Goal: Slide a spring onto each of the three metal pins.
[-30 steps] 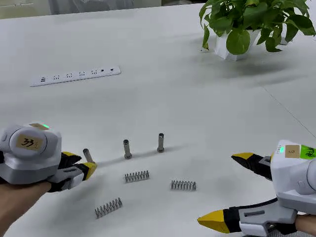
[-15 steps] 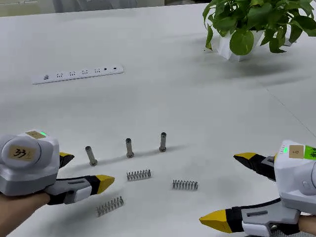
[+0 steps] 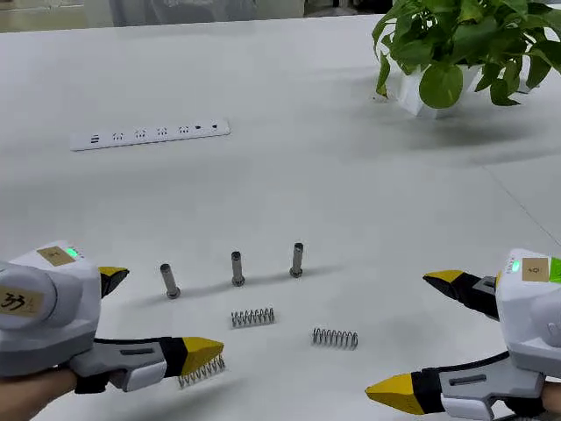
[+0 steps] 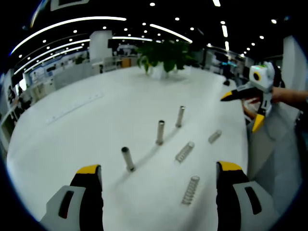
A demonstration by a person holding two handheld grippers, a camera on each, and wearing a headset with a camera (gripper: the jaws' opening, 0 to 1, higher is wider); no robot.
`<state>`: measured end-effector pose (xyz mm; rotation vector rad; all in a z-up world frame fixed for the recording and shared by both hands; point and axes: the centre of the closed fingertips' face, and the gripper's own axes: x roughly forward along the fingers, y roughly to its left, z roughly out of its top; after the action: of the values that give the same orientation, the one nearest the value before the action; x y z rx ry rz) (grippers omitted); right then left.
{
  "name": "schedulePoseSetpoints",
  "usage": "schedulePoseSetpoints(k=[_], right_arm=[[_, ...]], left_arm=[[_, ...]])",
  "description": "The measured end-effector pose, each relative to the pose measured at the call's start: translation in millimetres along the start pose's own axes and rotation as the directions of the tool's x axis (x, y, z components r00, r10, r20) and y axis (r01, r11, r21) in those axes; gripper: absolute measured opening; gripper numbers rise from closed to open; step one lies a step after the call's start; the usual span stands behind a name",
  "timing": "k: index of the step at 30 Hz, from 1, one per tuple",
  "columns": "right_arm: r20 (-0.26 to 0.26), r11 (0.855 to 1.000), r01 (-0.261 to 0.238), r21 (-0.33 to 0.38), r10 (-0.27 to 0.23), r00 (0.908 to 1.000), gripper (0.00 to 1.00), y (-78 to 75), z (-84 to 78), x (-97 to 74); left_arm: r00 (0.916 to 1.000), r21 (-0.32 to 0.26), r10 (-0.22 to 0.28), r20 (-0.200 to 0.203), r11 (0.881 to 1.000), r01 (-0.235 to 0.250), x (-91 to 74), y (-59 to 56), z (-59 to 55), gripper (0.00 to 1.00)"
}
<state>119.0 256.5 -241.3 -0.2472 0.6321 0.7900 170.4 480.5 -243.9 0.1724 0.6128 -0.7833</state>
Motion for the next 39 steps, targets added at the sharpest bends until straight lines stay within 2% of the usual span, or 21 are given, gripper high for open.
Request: schedulePoseSetpoints(k=[8,14,18,23,25,29,34,39], right_arm=[[-0.004,1.0,-0.003,-0.009,0.003,1.0,0.99,-1.7,2.1,-0.5],[-0.012,1.0,-0.01,-0.008,0.01,0.9999,0.99,0.3,-0.3,0.3],[-0.015,1.0,-0.012,-0.005,0.011,0.9998,0.99,1.3,-1.9,0.6],[-0.017,1.0,-0.013,-0.005,0.013,0.9998,0.99,2.2,-2.8,0.6],[-0.018,1.0,-0.013,-0.005,0.013,0.9998,0.99,2.6,-2.9,0.7],[-0.011,1.0,-0.012,0.001,0.012,0.9999,0.99,4.1,-2.3,1.0],[-0.012,1.0,-0.014,0.006,0.014,0.9998,0.99,7.7,-3.8,1.4],[-0.012,1.0,-0.01,0.014,0.01,0.9999,0.99,8.8,-6.0,-0.1]], left_arm=[[0.9996,0.049,-0.029,0.006,0.998,0.029,-13.9,-12.3,-5.8,1.0],[0.9995,0.043,-0.032,0.006,0.999,0.031,-22.3,-18.4,-15.1,1.0],[0.9991,0.036,-0.042,-0.008,0.998,0.042,-24.3,-21.1,-27.4,1.0],[0.9977,0.028,-0.066,0.017,0.997,0.066,-26.7,-26.1,-31.4,1.0],[0.996,0.02,-0.083,0.032,0.996,0.082,-27.0,-29.5,-30.5,0.96],[0.9959,0.022,-0.079,0.044,0.997,0.078,-24.9,-29.1,-32.4,0.91],[0.9954,0.047,-0.073,0.062,0.996,0.07,-22.8,-27.4,-34.8,0.8],[0.9957,0.076,-0.071,0.059,0.995,0.067,-19.9,-27.8,-38.2,0.66]])
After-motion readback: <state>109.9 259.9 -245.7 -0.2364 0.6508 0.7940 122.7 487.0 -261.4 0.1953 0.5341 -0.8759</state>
